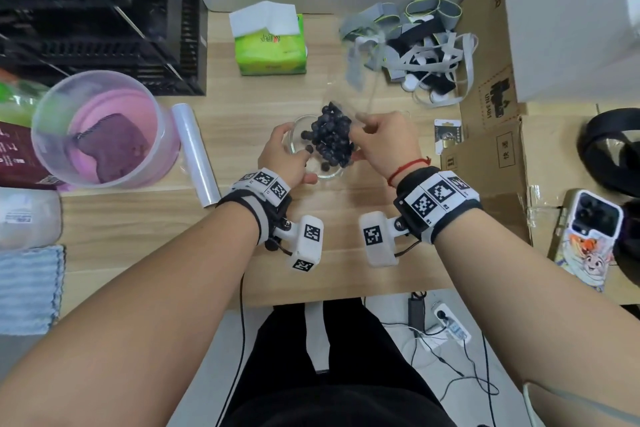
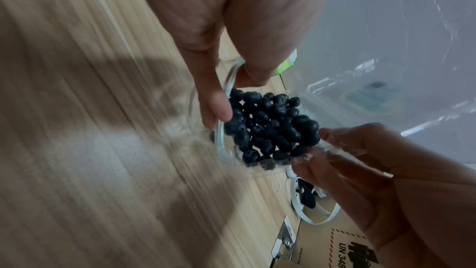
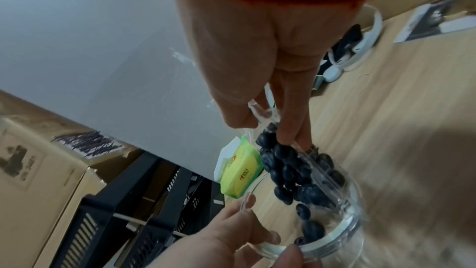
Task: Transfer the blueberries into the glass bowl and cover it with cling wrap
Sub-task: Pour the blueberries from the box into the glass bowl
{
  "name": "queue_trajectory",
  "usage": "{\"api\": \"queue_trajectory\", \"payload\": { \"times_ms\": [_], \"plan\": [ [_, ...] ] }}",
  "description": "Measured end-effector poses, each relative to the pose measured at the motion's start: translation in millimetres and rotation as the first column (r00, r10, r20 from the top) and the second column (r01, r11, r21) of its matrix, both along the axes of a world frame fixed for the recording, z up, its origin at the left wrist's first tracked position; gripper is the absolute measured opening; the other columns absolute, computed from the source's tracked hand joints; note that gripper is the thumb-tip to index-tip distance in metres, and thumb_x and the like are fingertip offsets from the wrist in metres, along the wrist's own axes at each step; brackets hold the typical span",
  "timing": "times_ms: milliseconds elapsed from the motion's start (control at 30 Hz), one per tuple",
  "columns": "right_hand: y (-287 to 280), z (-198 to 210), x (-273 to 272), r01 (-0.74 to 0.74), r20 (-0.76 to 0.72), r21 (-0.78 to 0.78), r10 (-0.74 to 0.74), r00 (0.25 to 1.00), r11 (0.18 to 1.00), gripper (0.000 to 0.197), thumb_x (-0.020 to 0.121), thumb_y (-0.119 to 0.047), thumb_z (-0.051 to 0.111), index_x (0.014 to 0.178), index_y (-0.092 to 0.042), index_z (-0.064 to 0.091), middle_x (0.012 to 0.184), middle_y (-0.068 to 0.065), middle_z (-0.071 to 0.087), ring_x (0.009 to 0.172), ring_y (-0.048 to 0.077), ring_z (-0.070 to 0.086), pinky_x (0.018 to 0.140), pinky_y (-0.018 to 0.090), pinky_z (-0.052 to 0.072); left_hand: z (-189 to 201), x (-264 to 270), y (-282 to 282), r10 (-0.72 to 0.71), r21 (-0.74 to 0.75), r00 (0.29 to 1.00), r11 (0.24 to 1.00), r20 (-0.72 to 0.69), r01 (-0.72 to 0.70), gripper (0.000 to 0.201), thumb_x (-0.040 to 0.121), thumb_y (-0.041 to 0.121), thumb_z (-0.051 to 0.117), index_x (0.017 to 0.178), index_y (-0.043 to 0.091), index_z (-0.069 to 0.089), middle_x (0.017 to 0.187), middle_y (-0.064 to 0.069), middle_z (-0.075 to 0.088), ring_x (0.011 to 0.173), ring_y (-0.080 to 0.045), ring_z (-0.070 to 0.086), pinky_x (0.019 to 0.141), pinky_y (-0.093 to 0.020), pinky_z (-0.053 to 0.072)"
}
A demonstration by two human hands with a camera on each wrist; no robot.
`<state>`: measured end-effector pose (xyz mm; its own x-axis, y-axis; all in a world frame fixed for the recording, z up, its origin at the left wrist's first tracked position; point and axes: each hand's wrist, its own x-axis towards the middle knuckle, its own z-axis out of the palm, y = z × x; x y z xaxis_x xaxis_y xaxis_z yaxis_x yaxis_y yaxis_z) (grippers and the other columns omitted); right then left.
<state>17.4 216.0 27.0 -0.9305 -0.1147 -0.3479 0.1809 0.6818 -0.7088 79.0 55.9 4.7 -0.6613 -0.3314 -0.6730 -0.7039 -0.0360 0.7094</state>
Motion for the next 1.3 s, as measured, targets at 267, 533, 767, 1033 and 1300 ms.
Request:
{"api": "queue_trajectory", "payload": {
  "times_ms": [267, 533, 767, 1033, 1300],
  "plan": [
    [-11, 11, -8, -0.148, -0.149, 0.073, 0.158, 0.976, 0.986, 0.027, 0.087, -0.032, 0.058, 0.098, -0.017, 0.077, 0.071, 0.014, 0.073, 0.064, 0.030, 0.071, 0.069, 0.042, 0.059, 0, -3, 1, 0.065, 0.085, 0.998, 0.994, 0.001, -0.065, 0.047, 0.087, -0.001, 0.056, 0.124, 0.028, 0.046, 0.127, -0.014, 0.059, 0.071, -0.041, 0.073, 0.068, -0.049, 0.062],
    [-8, 12, -12, -0.086, -0.108, 0.037, 0.089, 0.990, 0.996, 0.031, 0.089, -0.035, 0.052, 0.092, -0.017, 0.077, 0.071, 0.008, 0.075, 0.065, 0.024, 0.073, 0.073, 0.039, 0.059, -2, -6, -2, 0.070, 0.112, 0.998, 0.991, -0.001, -0.069, 0.054, 0.086, -0.003, 0.052, 0.126, 0.033, 0.044, 0.130, -0.016, 0.055, 0.069, -0.040, 0.073, 0.058, -0.040, 0.062],
    [-12, 8, -20, 0.045, 0.023, -0.054, -0.044, 0.999, 0.998, 0.048, 0.091, -0.044, 0.055, 0.052, -0.016, 0.054, 0.048, -0.005, 0.053, 0.055, 0.019, 0.069, 0.066, 0.041, 0.061, -6, -7, -6, 0.099, 0.122, 0.995, 0.987, 0.013, -0.100, 0.059, 0.087, -0.005, 0.053, 0.135, 0.029, 0.044, 0.122, -0.015, 0.058, 0.072, -0.038, 0.074, 0.070, -0.050, 0.062],
    [-12, 8, -24, 0.155, 0.174, -0.257, -0.112, 0.978, 0.954, 0.018, 0.089, -0.030, 0.067, 0.098, -0.019, 0.079, 0.079, -0.003, 0.070, 0.070, 0.014, 0.063, 0.066, 0.040, 0.064, -6, -3, -7, 0.124, 0.186, 0.992, 0.975, 0.014, -0.124, 0.062, 0.089, -0.009, 0.052, 0.139, 0.026, 0.041, 0.110, -0.008, 0.060, 0.083, -0.041, 0.073, 0.064, -0.047, 0.063],
    [-16, 9, -21, -0.018, 0.038, -0.198, 0.026, 0.999, 0.980, 0.022, 0.086, -0.033, 0.063, 0.090, -0.020, 0.080, 0.095, -0.018, 0.076, 0.081, 0.007, 0.071, 0.074, 0.041, 0.063, -5, -5, -6, 0.151, 0.212, 0.988, 0.966, -0.015, -0.145, 0.063, 0.087, -0.014, 0.047, 0.137, 0.025, 0.040, 0.115, -0.010, 0.057, 0.091, -0.044, 0.070, 0.058, -0.042, 0.063]
  ]
}}
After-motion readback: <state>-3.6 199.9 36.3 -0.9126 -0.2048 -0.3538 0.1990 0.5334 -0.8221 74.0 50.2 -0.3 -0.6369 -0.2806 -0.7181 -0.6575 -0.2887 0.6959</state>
